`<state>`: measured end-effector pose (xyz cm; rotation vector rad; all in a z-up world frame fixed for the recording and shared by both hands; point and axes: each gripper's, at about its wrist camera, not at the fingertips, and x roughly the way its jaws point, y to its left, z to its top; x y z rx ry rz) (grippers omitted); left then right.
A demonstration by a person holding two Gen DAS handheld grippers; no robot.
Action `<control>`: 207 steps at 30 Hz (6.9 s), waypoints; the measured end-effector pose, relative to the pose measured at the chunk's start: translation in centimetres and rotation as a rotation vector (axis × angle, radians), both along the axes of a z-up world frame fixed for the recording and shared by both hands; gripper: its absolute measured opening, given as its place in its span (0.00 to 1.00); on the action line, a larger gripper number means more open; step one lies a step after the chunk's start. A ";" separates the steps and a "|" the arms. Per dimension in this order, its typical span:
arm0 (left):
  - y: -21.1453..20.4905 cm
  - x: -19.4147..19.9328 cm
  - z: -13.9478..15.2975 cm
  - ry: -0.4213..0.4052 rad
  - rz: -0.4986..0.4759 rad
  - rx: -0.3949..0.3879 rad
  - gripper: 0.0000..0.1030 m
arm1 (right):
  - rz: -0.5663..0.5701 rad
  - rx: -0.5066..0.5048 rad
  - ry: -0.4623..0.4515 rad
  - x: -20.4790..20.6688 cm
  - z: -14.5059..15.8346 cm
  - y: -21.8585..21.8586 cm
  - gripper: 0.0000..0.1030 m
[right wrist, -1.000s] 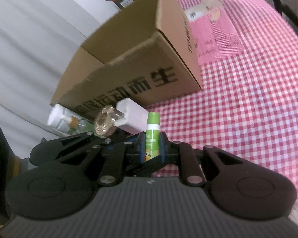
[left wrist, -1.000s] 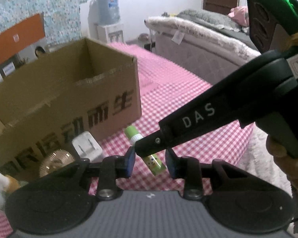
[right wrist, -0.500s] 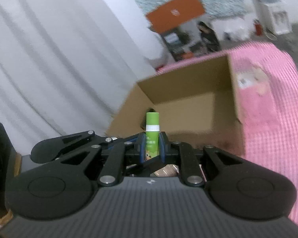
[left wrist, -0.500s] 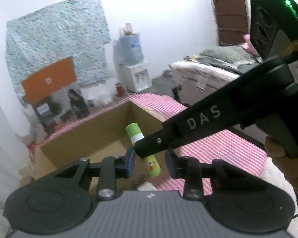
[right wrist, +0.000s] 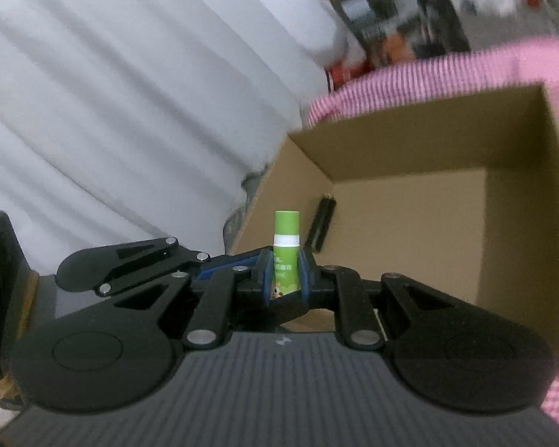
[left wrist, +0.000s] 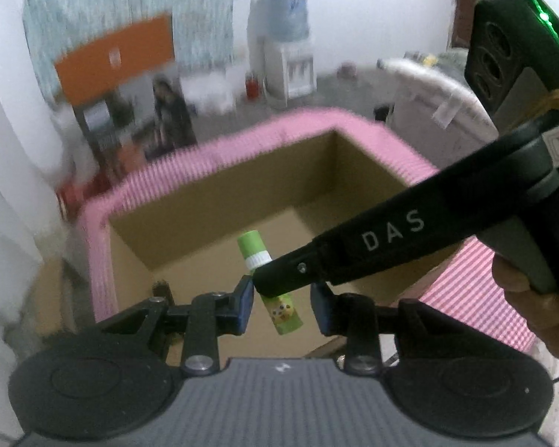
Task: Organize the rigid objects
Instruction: 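Lower the green glue stick into the box and open the right gripper, then withdraw the right gripper from the box toward the table, then grasp the black oval case with the right gripper, then carry the black oval case into the box and open the right gripper, then withdraw the right gripper from the box toward the table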
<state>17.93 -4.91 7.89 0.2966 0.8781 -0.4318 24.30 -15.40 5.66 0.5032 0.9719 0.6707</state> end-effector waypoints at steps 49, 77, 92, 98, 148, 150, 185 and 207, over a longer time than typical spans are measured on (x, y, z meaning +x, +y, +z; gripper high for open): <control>0.4 -12.2 -1.6 -0.070 -0.054 -0.135 0.79 | -0.138 -0.021 -0.114 -17.6 -1.6 -8.2 0.41; -6.3 -12.8 -14.8 0.102 -0.160 -0.073 0.36 | -0.025 -0.279 0.061 -16.3 -12.7 -3.1 0.22; -8.3 -11.8 -15.3 0.045 -0.160 -0.036 0.44 | -0.162 -0.056 0.167 -17.5 -14.6 -7.1 0.19; -7.7 -11.9 -15.2 0.039 -0.157 -0.037 0.36 | -0.181 0.037 0.171 -17.8 -14.6 -7.6 0.19; -4.0 -12.0 -0.6 -0.240 -0.089 -0.086 0.33 | -0.183 0.129 -0.183 -17.2 -0.9 -4.7 0.15; -3.4 -10.6 0.7 -0.233 -0.071 -0.090 0.33 | -0.155 0.137 -0.199 -15.4 0.6 -4.0 0.15; 2.6 13.9 -6.9 0.202 0.205 0.135 0.69 | -0.007 0.097 0.383 16.8 -11.8 6.2 0.20; 3.2 1.4 4.1 -0.108 0.057 -0.027 0.83 | -0.118 0.115 -0.112 2.8 3.8 -3.9 0.79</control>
